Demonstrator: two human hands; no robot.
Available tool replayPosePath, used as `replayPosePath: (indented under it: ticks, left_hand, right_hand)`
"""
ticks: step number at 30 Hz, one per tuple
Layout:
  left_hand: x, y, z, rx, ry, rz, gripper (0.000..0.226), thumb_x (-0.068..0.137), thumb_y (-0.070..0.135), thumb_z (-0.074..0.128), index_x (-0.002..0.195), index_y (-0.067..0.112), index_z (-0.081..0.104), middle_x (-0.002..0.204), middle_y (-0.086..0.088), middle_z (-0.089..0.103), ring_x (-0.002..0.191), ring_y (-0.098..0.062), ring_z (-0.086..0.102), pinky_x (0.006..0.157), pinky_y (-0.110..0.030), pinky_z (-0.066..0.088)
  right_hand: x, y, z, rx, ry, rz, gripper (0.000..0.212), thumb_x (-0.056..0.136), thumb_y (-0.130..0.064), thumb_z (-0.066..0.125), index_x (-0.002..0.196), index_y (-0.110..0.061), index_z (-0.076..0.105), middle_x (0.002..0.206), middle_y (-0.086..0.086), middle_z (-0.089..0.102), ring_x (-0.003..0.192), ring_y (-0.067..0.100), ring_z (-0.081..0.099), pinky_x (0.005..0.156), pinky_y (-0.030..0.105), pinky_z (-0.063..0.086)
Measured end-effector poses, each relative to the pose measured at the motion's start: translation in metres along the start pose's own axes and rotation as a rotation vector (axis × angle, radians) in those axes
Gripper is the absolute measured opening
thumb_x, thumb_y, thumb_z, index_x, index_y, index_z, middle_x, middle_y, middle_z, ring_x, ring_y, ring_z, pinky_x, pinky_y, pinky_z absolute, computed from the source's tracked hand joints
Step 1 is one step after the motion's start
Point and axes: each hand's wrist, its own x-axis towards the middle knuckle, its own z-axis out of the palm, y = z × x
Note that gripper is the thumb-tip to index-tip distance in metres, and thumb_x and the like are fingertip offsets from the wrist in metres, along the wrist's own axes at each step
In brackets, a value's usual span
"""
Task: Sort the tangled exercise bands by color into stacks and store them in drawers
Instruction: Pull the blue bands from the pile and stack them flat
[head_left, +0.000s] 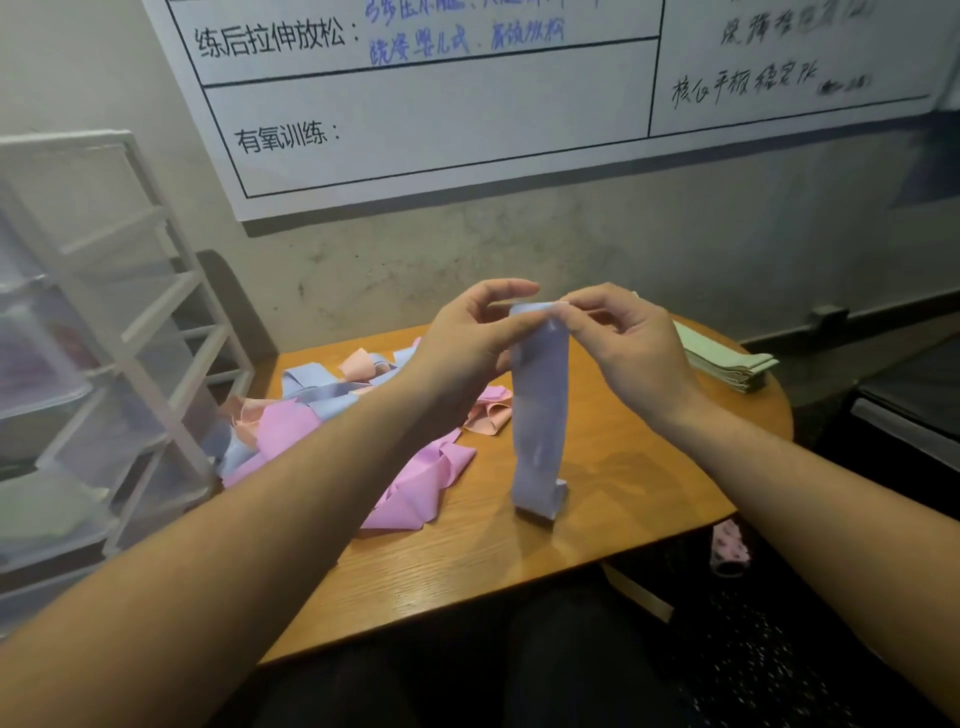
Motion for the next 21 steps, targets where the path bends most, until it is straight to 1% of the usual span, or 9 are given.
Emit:
replayPosePath:
  ticks: [3, 6, 9, 11, 12, 14, 16, 19, 21]
  left_hand:
    - [-0.006, 0.005, 0.005, 0.123, 0.012, 0.03, 0.024, 0.09, 0.006, 0.073, 0.109, 0.017, 0.067, 0.105, -0.011, 0.07, 0.097, -0.02, 0.072, 0.075, -0.028, 0.057]
    - [-0.01, 0.007, 0.01, 0.323, 0.057, 0.115, 0.02, 0.089, 0.006, 0.073, 0.103, 0.02, 0.07, 0.098, -0.011, 0.071, 0.084, -0.014, 0.07, 0.069, -0.024, 0.057]
    - [-0.012, 0.008, 0.017, 0.39, 0.11, 0.173, 0.013, 0.09, 0.011, 0.074, 0.092, 0.024, 0.073, 0.09, -0.006, 0.074, 0.078, -0.01, 0.069, 0.069, -0.028, 0.059]
    - [-0.014, 0.01, 0.023, 0.463, 0.12, 0.23, 0.012, 0.089, 0.015, 0.076, 0.084, 0.026, 0.074, 0.083, -0.004, 0.074, 0.073, -0.01, 0.068, 0.068, -0.031, 0.06]
    - [-0.015, 0.011, 0.028, 0.483, 0.117, 0.241, 0.012, 0.089, 0.017, 0.076, 0.082, 0.026, 0.073, 0.08, -0.003, 0.073, 0.071, -0.01, 0.066, 0.066, -0.03, 0.058]
    - [-0.018, 0.013, 0.035, 0.493, 0.121, 0.244, 0.013, 0.091, 0.02, 0.075, 0.08, 0.024, 0.069, 0.08, -0.002, 0.07, 0.067, -0.005, 0.064, 0.06, -0.025, 0.057]
    - [-0.021, 0.016, 0.041, 0.459, 0.126, 0.237, 0.014, 0.093, 0.019, 0.072, 0.081, 0.018, 0.065, 0.084, -0.003, 0.066, 0.065, -0.001, 0.063, 0.057, -0.021, 0.054]
    - [-0.024, 0.021, 0.047, 0.326, 0.113, 0.191, 0.015, 0.096, 0.016, 0.068, 0.085, 0.01, 0.06, 0.091, -0.01, 0.064, 0.07, -0.009, 0.068, 0.057, -0.025, 0.056]
    - [-0.025, 0.024, 0.051, 0.333, 0.119, 0.183, 0.017, 0.097, 0.017, 0.067, 0.085, 0.011, 0.057, 0.09, -0.009, 0.064, 0.075, -0.015, 0.068, 0.056, -0.027, 0.056]
  right_hand:
    - [0.003, -0.008, -0.007, 0.029, 0.024, 0.053, 0.011, 0.095, -0.02, 0.069, 0.087, -0.012, 0.072, 0.081, -0.001, 0.069, 0.079, 0.008, 0.062, 0.077, 0.028, 0.051]
    - [0.005, -0.016, -0.012, 0.113, 0.023, 0.189, 0.018, 0.094, -0.029, 0.066, 0.08, -0.019, 0.067, 0.081, 0.006, 0.063, 0.08, 0.018, 0.058, 0.076, 0.042, 0.048]
    - [0.002, -0.022, -0.017, 0.204, -0.006, 0.327, 0.017, 0.092, -0.036, 0.067, 0.081, -0.022, 0.064, 0.085, 0.011, 0.061, 0.081, 0.026, 0.056, 0.075, 0.044, 0.043]
    - [-0.002, -0.025, -0.022, 0.177, 0.003, 0.298, 0.01, 0.087, -0.04, 0.069, 0.086, -0.03, 0.066, 0.087, 0.009, 0.064, 0.083, 0.025, 0.059, 0.075, 0.043, 0.045]
    - [-0.005, -0.028, -0.025, 0.151, 0.006, 0.267, 0.006, 0.089, -0.038, 0.068, 0.09, -0.032, 0.067, 0.087, 0.01, 0.066, 0.082, 0.024, 0.06, 0.074, 0.043, 0.048]
    - [-0.011, -0.033, -0.032, 0.127, 0.011, 0.216, 0.006, 0.098, -0.028, 0.063, 0.1, -0.025, 0.068, 0.089, 0.012, 0.068, 0.082, 0.021, 0.064, 0.074, 0.04, 0.054]
    - [-0.014, -0.04, -0.04, 0.13, 0.0, 0.168, 0.013, 0.1, -0.022, 0.06, 0.103, -0.013, 0.068, 0.092, 0.008, 0.07, 0.085, 0.016, 0.067, 0.076, 0.034, 0.058]
    - [-0.018, -0.046, -0.051, 0.079, -0.065, 0.094, 0.013, 0.097, -0.016, 0.064, 0.106, -0.01, 0.071, 0.103, 0.009, 0.073, 0.098, 0.021, 0.07, 0.081, 0.033, 0.06]
    - [-0.02, -0.05, -0.056, 0.041, -0.053, 0.065, 0.012, 0.095, -0.012, 0.067, 0.106, -0.012, 0.071, 0.104, 0.01, 0.074, 0.098, 0.022, 0.07, 0.082, 0.033, 0.059]
